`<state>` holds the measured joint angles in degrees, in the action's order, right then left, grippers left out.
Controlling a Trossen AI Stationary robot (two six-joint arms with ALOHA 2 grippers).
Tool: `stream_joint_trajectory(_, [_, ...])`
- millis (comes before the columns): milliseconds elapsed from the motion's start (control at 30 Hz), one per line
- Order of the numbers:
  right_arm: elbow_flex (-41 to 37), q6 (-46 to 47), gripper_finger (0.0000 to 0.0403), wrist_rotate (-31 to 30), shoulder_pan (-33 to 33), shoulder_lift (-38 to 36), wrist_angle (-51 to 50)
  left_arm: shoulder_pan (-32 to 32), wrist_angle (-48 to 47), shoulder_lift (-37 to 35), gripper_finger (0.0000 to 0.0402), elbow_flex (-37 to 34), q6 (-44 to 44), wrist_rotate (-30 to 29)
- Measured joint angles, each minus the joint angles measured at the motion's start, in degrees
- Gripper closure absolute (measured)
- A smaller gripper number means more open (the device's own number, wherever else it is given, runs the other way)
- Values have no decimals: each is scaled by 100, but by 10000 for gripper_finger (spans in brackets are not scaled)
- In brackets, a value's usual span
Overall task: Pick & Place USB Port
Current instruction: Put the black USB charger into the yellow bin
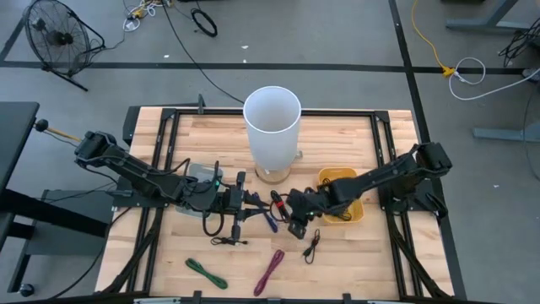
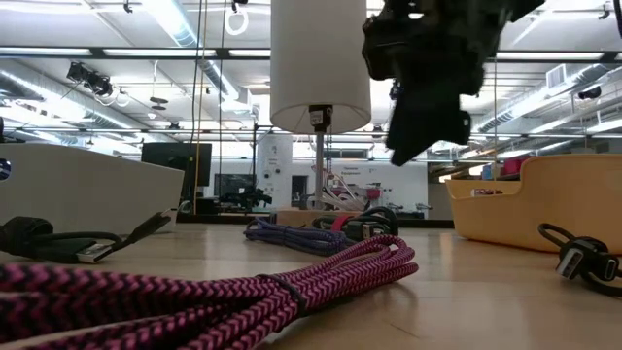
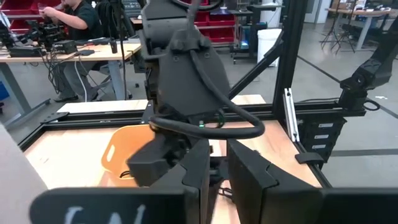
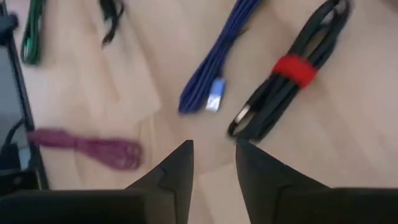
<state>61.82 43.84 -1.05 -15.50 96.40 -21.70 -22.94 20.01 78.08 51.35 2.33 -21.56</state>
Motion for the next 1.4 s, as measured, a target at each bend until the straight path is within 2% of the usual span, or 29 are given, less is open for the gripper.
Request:
stream_joint_trajectory(633, [0,-278,230,-463,262,295,69,0,-48,0,342,-2,2,15])
stream_joint_trajectory(1067, [0,-283,227,-425,305,747,256,-2,-53,-2,342,-2,2,22])
stream_joint_trajectory(1400, [0,-276,227,-403,386,784,483,-2,-55,-2,342,-2,2,20])
